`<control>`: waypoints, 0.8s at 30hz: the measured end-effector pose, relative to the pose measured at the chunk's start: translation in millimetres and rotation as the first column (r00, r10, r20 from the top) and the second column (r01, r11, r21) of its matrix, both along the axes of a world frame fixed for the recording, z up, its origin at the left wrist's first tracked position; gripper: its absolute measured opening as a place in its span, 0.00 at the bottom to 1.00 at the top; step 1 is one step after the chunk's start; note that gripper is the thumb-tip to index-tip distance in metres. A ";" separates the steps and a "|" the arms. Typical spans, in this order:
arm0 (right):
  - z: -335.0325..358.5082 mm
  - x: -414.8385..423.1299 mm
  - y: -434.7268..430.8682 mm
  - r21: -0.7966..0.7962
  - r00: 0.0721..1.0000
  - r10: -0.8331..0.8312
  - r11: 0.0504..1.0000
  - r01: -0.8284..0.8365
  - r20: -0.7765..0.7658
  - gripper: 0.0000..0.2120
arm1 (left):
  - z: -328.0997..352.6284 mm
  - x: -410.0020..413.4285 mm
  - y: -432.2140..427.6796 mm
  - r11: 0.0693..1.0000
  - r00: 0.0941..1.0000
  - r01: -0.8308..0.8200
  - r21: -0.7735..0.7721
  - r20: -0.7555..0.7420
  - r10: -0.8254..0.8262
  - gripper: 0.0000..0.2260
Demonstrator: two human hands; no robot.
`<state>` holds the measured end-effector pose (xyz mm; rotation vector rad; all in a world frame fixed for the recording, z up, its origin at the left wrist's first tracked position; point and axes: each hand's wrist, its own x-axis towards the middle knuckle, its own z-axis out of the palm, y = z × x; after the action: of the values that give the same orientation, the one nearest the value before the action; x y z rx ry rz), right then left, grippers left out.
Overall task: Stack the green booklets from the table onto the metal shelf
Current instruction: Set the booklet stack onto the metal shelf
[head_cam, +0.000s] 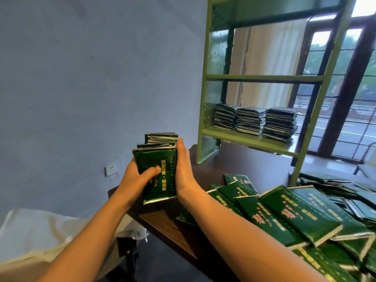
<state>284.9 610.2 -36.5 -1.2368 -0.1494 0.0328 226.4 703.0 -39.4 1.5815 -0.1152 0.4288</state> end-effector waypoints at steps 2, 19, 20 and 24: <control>-9.3 1.8 2.0 -0.005 1.000 0.013 1.000 -0.013 -0.020 0.52 | -7.7 3.8 -0.8 0.998 1.000 0.023 -0.052 -0.018 -0.024 0.32; -20.7 -6.6 -7.2 -0.004 0.997 0.029 1.000 -0.029 0.072 0.22 | -30.1 7.1 2.0 0.995 0.995 0.100 -0.011 -0.019 -0.100 0.46; -19.8 -7.1 -8.0 -0.020 0.997 0.030 0.999 -0.029 0.073 0.18 | -30.6 6.0 3.7 0.994 0.994 0.110 0.011 -0.025 -0.110 0.46; -15.1 -8.2 -7.5 -0.034 0.999 0.027 0.999 -0.025 0.043 0.17 | -27.1 5.8 7.0 0.992 0.996 0.079 0.096 -0.049 -0.074 0.43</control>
<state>276.8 602.7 -51.6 -1.2699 -0.2029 0.0314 232.2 710.1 -66.5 1.6764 -0.1638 0.3315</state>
